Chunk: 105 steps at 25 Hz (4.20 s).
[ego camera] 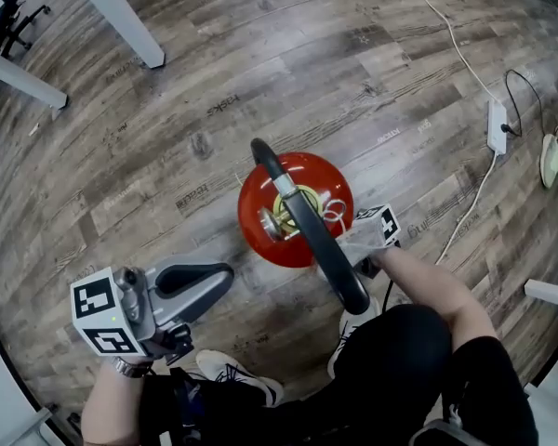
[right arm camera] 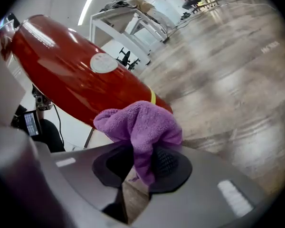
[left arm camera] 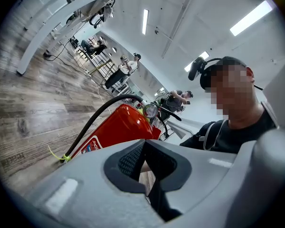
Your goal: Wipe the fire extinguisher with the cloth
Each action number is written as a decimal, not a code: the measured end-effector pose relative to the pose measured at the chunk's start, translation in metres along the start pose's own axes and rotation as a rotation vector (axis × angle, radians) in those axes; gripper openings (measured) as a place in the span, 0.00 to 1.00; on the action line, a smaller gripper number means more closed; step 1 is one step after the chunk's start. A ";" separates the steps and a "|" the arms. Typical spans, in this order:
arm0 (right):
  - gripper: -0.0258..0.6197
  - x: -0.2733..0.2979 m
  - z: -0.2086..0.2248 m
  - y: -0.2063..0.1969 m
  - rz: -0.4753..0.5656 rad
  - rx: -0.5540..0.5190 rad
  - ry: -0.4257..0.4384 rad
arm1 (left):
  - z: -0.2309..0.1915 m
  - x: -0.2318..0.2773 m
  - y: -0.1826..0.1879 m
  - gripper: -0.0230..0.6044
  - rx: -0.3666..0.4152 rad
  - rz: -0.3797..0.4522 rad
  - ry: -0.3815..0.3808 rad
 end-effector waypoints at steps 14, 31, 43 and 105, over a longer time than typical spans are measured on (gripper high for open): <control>0.17 -0.152 -0.186 0.095 0.366 -0.260 0.305 | 0.013 0.005 -0.003 0.04 0.031 -0.026 -0.043; 0.17 -0.152 -0.253 0.089 0.355 -0.470 0.377 | 0.028 0.008 -0.012 0.04 0.015 -0.037 -0.086; 0.17 -0.009 -0.094 0.005 0.212 0.097 0.221 | 0.021 -0.011 -0.017 0.04 -0.015 -0.014 -0.005; 0.17 -0.194 -0.339 0.235 -0.552 -1.320 0.094 | -0.009 -0.002 0.019 0.04 0.033 0.087 -0.015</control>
Point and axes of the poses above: the fingertips, and each gripper's own axes: x forward along the fingers, z to its right, y out of its top, the point moved 1 cm from there along -x, backward along the fingers, and after that the axes turned 2 degrees about z, right-handed, at the moved point
